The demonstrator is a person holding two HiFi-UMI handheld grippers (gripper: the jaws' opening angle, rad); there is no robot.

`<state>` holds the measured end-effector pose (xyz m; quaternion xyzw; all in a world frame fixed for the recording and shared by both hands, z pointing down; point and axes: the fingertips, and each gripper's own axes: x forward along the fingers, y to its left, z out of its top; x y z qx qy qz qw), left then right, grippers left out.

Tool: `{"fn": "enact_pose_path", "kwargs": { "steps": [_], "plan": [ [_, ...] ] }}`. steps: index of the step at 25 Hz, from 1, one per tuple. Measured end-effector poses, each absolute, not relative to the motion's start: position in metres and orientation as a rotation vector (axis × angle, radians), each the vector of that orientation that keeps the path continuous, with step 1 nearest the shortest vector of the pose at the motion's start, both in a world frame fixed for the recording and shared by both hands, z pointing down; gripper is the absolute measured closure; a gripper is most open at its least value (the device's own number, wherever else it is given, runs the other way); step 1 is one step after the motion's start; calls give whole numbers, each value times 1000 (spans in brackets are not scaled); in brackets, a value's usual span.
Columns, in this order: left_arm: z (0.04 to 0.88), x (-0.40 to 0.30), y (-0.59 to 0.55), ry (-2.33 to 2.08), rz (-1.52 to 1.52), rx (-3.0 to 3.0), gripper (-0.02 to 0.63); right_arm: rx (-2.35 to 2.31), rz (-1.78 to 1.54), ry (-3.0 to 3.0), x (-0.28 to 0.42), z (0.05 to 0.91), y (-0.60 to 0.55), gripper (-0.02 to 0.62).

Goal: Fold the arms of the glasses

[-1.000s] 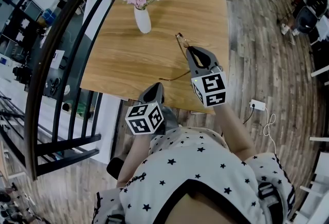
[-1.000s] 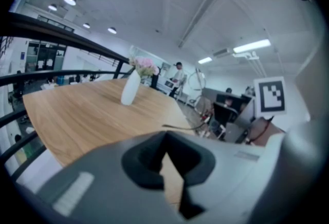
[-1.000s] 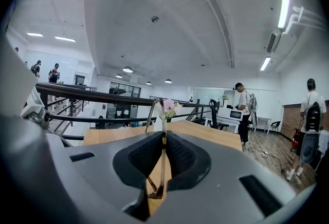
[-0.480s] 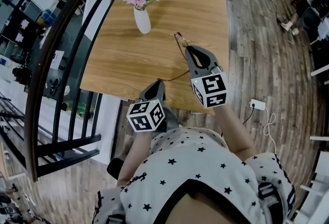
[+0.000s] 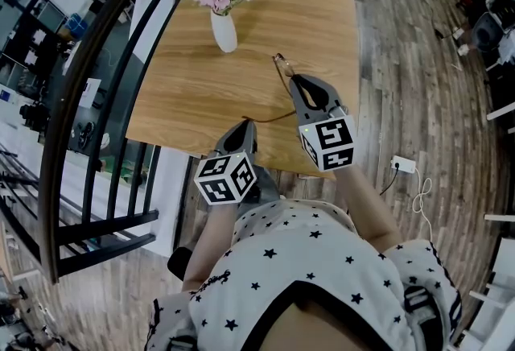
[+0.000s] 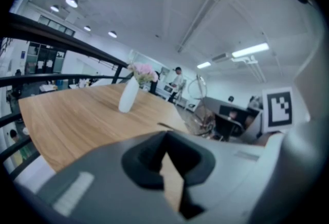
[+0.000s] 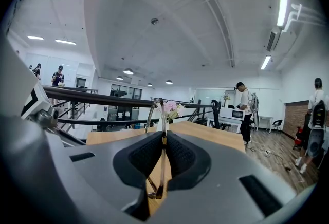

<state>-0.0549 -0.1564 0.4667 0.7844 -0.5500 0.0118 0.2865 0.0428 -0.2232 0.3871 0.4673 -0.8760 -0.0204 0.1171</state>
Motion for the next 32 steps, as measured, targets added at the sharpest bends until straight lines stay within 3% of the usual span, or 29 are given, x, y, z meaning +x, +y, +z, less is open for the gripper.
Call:
{"fn": "enact_pose_path", "kwargs": {
  "steps": [32],
  "plan": [
    [426, -38, -179, -1436, -54, 2184, 597, 1239, -16, -2590, 8, 409, -202, 563]
  ]
}}
